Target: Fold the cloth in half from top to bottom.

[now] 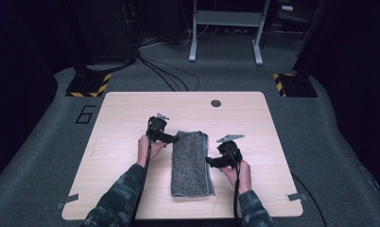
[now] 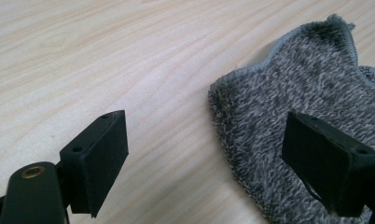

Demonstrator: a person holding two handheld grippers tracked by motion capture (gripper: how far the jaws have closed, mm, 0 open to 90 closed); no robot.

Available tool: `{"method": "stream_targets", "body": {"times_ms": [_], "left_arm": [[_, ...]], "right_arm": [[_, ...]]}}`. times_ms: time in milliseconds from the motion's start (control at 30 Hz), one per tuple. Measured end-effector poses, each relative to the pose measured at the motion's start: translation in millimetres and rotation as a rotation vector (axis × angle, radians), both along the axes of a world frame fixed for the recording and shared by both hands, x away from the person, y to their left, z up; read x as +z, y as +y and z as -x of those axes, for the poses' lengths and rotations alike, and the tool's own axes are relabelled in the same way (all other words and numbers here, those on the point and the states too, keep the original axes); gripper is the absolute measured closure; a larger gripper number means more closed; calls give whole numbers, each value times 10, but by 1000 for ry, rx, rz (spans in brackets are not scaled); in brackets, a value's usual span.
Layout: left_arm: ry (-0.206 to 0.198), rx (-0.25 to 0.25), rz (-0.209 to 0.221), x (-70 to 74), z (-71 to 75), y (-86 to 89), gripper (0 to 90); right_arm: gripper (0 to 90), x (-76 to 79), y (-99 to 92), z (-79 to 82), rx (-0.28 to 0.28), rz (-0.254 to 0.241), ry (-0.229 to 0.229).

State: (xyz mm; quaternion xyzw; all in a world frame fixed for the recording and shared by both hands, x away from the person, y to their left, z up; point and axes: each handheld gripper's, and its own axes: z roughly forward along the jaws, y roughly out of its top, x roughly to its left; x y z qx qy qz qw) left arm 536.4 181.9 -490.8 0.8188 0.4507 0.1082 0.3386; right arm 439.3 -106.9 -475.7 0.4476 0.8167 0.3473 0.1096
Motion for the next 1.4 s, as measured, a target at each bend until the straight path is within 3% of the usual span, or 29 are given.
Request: {"method": "stream_targets", "body": {"times_ms": [133,267,533,567,633,733,900,1033,1100,1167,1333,1400], "left_arm": [[13,19,22,-15,-26,18,148],[27,43,54,-33,-57,5,157],[23,30,47,-40,-108,-60,219],[22,38,60,-50,-106,-83,243],[25,18,45,-80,-120,-124,302],[37,19,53,-99,-118,-173,360],[33,-16,27,-122,-128,-209,499],[42,-36,18,-133,-129,-221,621],[47,-40,24,-140,-120,-228,669],[46,-57,3,-138,-109,-237,724],[29,-64,-11,-109,-77,-244,804],[18,-57,4,-93,-61,-239,814]], "right_arm": [[269,-7,24,-327,-8,-35,16],[303,-22,102,-579,-18,-15,38],[394,-29,222,-863,-39,10,40],[418,-35,240,-890,-45,17,28],[449,-75,259,-982,-55,9,52],[501,-115,285,-1046,-52,21,69],[620,-194,325,-1101,-28,55,79],[740,-255,336,-1119,-36,38,106],[800,-269,348,-1120,-27,35,108],[844,-266,360,-1117,-23,44,101],[867,-219,369,-1085,-21,49,84],[869,-186,351,-1071,-10,48,74]]}}
